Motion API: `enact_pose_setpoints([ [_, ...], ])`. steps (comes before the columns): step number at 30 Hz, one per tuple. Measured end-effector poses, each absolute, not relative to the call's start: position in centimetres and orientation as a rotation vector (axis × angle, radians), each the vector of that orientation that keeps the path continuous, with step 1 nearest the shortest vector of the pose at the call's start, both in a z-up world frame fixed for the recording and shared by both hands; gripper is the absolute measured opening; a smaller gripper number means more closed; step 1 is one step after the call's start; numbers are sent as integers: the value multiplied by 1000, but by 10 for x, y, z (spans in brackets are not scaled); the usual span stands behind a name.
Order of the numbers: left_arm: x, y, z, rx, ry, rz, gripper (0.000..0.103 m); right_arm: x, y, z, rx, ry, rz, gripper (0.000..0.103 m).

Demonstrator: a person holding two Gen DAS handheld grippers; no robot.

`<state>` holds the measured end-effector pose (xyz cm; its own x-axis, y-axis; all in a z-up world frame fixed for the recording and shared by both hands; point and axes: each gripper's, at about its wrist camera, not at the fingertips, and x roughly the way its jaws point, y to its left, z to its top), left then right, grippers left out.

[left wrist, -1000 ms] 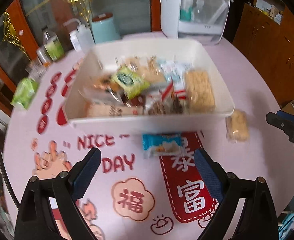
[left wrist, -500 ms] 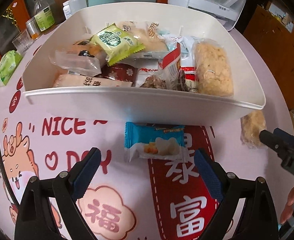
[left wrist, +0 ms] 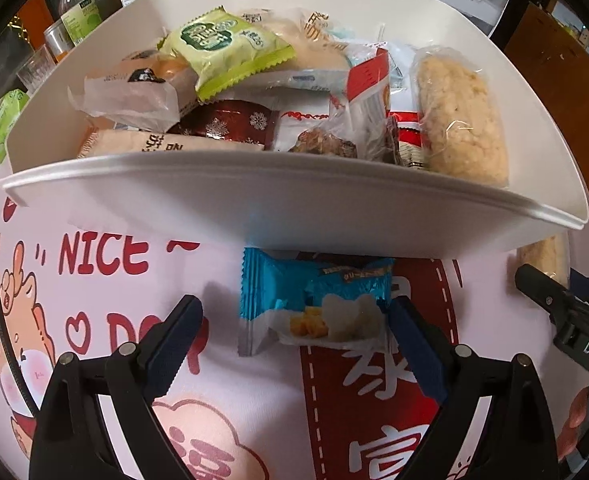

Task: Organize snacks
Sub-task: 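Grasp the blue cake pack with the left gripper while the right grasps the puffed rice bag, then carry both packs over the tray and open both grippers to drop them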

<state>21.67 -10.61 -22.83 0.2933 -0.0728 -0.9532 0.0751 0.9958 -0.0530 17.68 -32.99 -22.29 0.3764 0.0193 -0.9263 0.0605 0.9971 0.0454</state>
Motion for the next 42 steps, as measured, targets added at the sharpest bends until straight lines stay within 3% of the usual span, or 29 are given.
enact_pose_setpoints([
  [9,220,-118,-241,30,1256,-88,92,170,-327,-220,33,1152,-61,62],
  [14,214,-125,-232,49,1232,-113,49,162,-327,-219,40,1148,-30,61],
  [17,211,-126,-232,24,1242,-117,43,153,-326,-218,44,1153,-13,60],
  [30,172,-103,-207,-60,1235,-184,39,99,-311,-204,100,1174,82,60],
  [42,136,-66,-116,-127,1092,-216,39,97,-265,-134,59,1039,247,60],
])
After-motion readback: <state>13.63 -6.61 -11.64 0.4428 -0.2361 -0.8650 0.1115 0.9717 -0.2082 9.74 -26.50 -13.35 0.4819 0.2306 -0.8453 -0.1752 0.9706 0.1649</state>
